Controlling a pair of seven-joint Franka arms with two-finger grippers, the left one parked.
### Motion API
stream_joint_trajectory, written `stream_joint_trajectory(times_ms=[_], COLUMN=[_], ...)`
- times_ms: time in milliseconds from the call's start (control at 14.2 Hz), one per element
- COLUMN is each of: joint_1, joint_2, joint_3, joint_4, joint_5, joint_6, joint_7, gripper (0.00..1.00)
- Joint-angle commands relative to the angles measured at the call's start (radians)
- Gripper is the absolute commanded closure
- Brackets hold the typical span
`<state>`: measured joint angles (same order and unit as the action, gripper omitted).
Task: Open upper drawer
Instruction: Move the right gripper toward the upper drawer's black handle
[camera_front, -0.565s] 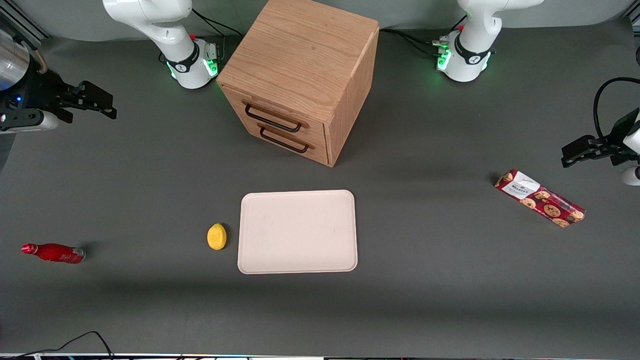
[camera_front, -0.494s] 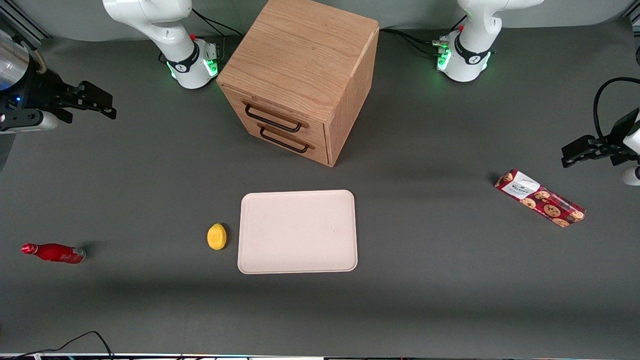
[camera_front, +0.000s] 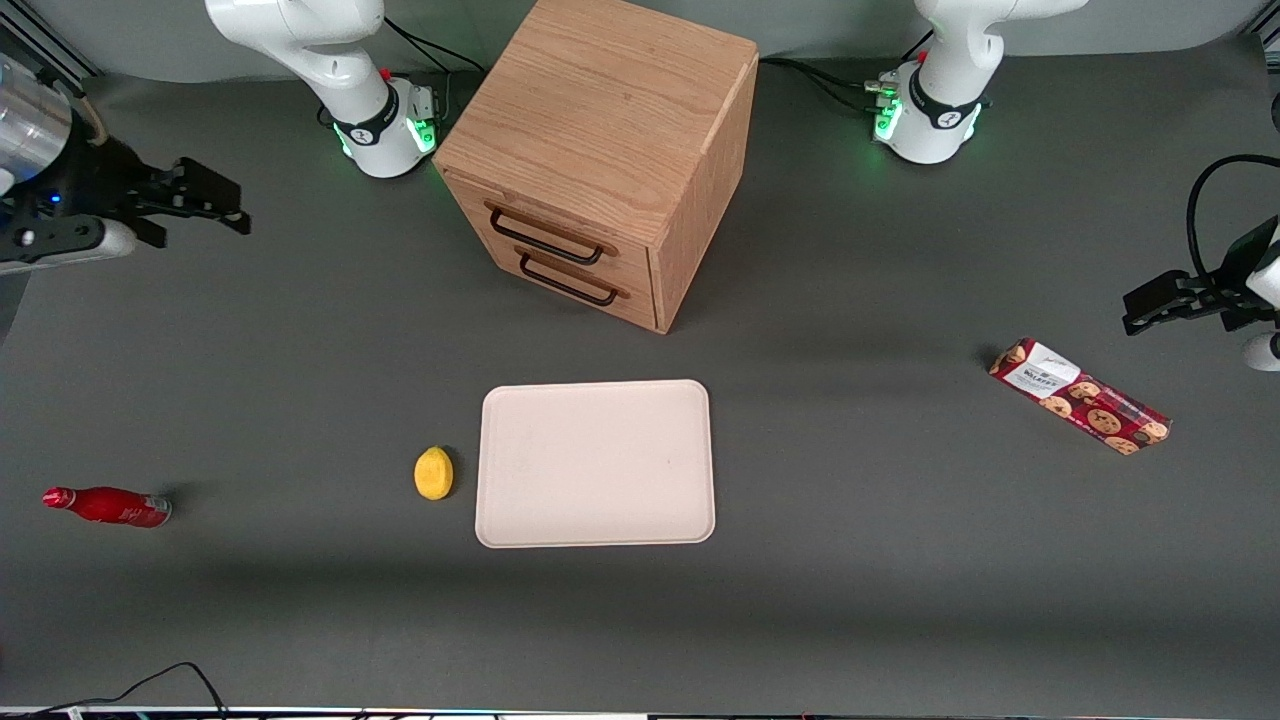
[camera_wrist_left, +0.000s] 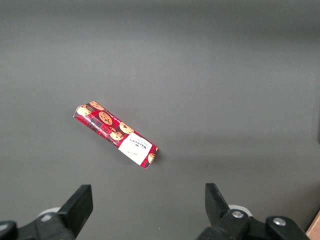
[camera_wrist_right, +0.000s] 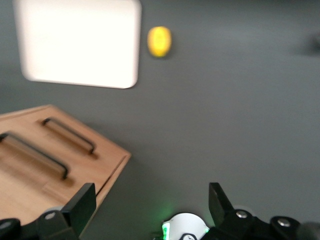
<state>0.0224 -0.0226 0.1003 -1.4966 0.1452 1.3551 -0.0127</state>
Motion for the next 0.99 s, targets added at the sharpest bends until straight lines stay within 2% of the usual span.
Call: stream_joint_trajectory(times_ms=[0, 141, 353, 494, 706, 918], joint_1=[0.007, 0.008, 0.008, 0.01, 0.01, 0.01], joint_2=[0.024, 0.024, 0.024, 0.03, 0.102, 0.238], joint_3=[0.002, 0.048, 0.198, 0.257, 0.303, 0.404], joint_4=[0.036, 0.042, 0.041, 0.03, 0.035, 0.03], joint_5=[0.05, 0.045, 0.044, 0.048, 0.056, 0.059], joint_6=[-0.021, -0.021, -0.021, -0.021, -0.004, 0.097], joint_7=[-0.096, -0.098, -0.095, -0.082, -0.099, -0.108], gripper=[0.0, 0.0, 0.0, 0.0, 0.0, 0.0])
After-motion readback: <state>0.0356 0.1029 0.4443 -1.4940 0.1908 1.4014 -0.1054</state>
